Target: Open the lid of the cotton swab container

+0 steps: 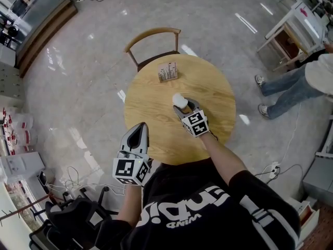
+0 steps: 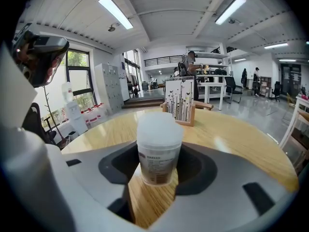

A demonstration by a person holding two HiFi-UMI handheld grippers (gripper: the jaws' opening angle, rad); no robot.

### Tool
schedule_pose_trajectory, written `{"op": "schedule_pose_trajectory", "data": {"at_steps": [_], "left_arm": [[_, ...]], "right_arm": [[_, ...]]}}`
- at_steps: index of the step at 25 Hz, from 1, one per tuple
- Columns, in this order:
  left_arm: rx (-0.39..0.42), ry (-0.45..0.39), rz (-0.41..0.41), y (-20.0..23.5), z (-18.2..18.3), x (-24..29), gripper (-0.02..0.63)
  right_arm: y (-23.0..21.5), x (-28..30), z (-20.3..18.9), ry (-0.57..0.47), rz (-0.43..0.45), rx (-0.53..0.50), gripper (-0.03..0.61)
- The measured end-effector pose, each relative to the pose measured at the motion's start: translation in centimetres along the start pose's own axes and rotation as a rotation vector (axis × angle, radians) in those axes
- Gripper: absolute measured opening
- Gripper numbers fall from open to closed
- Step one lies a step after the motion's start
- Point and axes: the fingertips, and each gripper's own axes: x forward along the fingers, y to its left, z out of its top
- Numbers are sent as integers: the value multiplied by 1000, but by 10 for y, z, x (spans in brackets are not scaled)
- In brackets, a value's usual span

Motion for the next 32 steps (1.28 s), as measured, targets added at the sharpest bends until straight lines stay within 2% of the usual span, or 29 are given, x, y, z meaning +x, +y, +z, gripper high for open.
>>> {"op": "schedule_pose_trajectory", "data": {"at_steps": [11, 21, 32], "left_arm": [[-6, -16, -20, -20, 9, 5, 9], [-5, -46, -41, -39, 24, 13, 9], [33, -53, -119, -70, 42, 28, 9]], "right_arm": [[0, -45, 31, -40, 68, -49, 206], [6, -102, 82, -116, 200, -142, 206], [2, -167, 120, -143, 349, -207, 206]]}}
